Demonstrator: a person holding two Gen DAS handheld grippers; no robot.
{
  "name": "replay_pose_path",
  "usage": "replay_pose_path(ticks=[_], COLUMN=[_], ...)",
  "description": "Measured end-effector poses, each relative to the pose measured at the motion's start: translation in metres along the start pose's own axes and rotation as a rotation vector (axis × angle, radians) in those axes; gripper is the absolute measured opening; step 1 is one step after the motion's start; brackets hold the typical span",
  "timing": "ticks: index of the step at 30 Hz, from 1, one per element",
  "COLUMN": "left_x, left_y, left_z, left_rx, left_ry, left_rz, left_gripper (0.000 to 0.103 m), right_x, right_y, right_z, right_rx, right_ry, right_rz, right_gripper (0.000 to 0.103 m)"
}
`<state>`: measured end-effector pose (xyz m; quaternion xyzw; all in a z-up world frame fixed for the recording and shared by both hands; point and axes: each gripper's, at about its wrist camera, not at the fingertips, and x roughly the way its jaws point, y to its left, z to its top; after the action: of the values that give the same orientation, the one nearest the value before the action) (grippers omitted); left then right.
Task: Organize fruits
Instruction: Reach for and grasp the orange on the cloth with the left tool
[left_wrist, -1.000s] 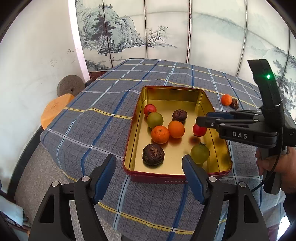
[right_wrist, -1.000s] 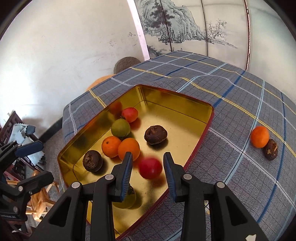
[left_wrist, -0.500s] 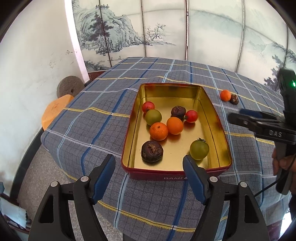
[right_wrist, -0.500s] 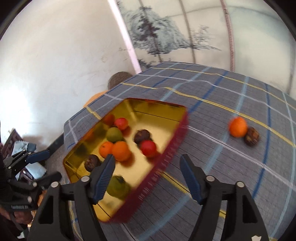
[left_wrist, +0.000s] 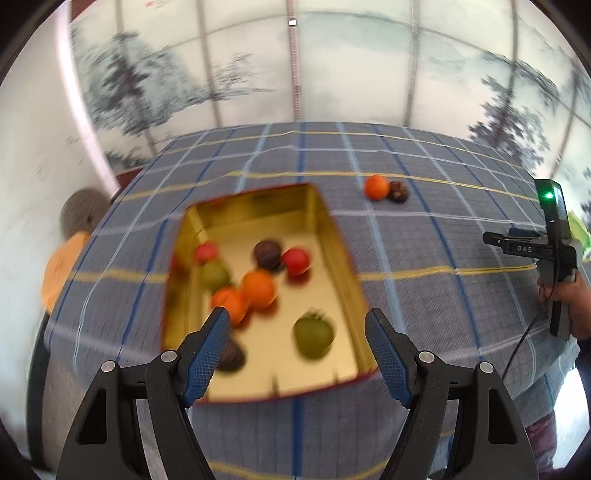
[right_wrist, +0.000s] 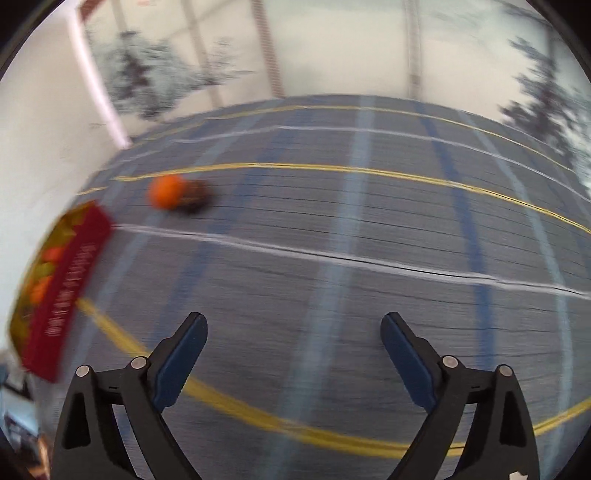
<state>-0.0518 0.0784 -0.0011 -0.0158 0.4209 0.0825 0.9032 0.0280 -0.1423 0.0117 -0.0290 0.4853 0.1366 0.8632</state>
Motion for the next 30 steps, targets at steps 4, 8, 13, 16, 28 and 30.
replay_pose_path(ticks=[4, 8, 13, 16, 28, 30], left_x=[0.028, 0.058, 0.103, 0.131, 0.213, 0.218], left_y=[-0.020, -0.047, -0.082, -0.099, -0.111, -0.112], left_z=[0.041, 0.081, 0.118, 0.131, 0.178, 0.179], left_rx=[0.028, 0.153, 0.400, 0.563, 0.682, 0.714], left_ry=[0.075, 0.109, 0.135, 0.169, 0.266, 0.257], left_rz=[-0.171, -0.128, -0.177, -0.222, -0.389, -0.406], left_gripper=[0.076, 0.076, 0.076, 0.076, 0.076, 0.074], right_x=[0.006, 0.008, 0.006, 0.006, 0.005, 0.005], right_y=[-0.035, -0.049, -0.049, -0.046, -0.041, -0.041], right_z=[0.005, 0.009, 0.004, 0.005, 0.005, 0.005], right_rx=[0.025, 0.065, 0.053, 0.038, 0.021, 0.021], right_ry=[0.017, 0.025, 0.015, 0.010, 0.010, 0.011], right_rz=[-0.154, -0.147, -0.154, -0.143, -0.129, -0.130], right_gripper=[0.103, 0.103, 0.103, 0.103, 0.103, 0.103])
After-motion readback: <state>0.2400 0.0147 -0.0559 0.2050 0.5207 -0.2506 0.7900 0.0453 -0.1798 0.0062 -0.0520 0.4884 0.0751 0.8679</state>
